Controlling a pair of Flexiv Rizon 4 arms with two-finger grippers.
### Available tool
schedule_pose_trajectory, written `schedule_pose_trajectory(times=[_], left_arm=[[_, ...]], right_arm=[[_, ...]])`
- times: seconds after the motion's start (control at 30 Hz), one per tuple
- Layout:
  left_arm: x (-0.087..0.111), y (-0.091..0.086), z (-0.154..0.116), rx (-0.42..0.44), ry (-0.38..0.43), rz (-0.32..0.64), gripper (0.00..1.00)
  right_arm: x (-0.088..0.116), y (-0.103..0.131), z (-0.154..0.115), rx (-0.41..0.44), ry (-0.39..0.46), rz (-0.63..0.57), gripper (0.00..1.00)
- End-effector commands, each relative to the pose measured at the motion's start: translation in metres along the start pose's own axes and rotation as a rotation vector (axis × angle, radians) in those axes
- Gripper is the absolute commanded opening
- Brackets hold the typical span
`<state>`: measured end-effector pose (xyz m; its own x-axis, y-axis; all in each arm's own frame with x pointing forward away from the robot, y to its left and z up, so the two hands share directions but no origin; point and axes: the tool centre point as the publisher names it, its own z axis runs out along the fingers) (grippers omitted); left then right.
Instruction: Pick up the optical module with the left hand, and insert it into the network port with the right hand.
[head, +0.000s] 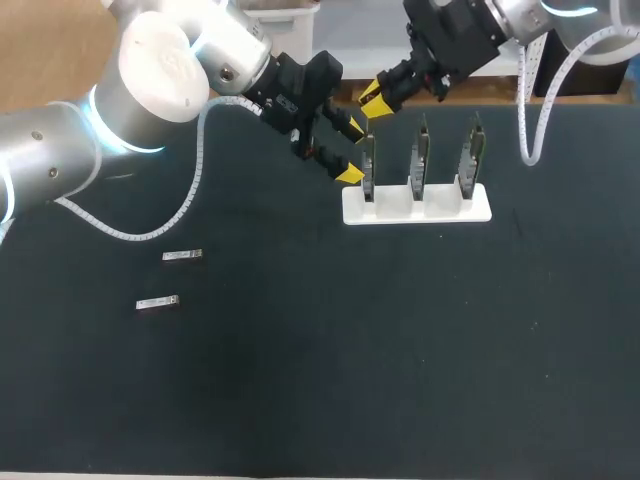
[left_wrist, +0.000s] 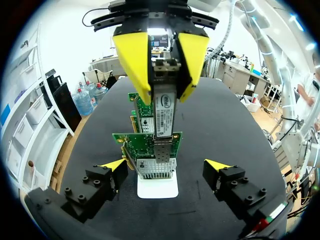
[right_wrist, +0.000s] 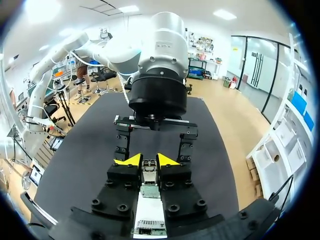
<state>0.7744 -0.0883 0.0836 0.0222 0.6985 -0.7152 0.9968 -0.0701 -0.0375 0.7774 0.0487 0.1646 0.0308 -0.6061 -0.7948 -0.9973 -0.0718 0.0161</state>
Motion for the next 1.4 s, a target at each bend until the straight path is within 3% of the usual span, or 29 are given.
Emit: schedule_pose_trajectory(times=[0.03,0.73,0.77,0.8,1.27,1.3,1.37,1.4], left_arm=[[0.000,0.000,0.000,0.001,0.003,-0.001,1.00],[0.000,0.000,0.000,0.001,0.003,-0.001,1.00],[0.000,0.000,0.000,0.001,0.003,-0.001,1.00],[0.000,0.000,0.000,0.001,0.003,-0.001,1.00],[0.000,0.000,0.000,0.001,0.003,-0.001,1.00],[0.000,0.000,0.000,0.001,0.003,-0.001,1.00],[0.000,0.000,0.000,0.001,0.003,-0.001,1.00],[0.000,0.000,0.000,0.001,0.003,-0.001,1.00]], right_arm=[[0.000,0.001,0.002,0.001,0.007,0.001,0.00],[0.007,0.002,0.007,-0.003,0.011,0.038,0.02],[0.007,0.002,0.007,-0.002,0.011,0.039,0.64],[0.007,0.002,0.007,-0.001,0.010,0.040,1.00],[-0.001,0.001,-0.004,-0.017,-0.075,0.083,1.00],[-0.001,0.001,-0.004,-0.018,-0.075,0.085,0.59],[0.000,0.001,-0.003,-0.020,-0.074,0.087,0.01],[0.001,0.001,-0.002,-0.021,-0.073,0.088,0.00]])
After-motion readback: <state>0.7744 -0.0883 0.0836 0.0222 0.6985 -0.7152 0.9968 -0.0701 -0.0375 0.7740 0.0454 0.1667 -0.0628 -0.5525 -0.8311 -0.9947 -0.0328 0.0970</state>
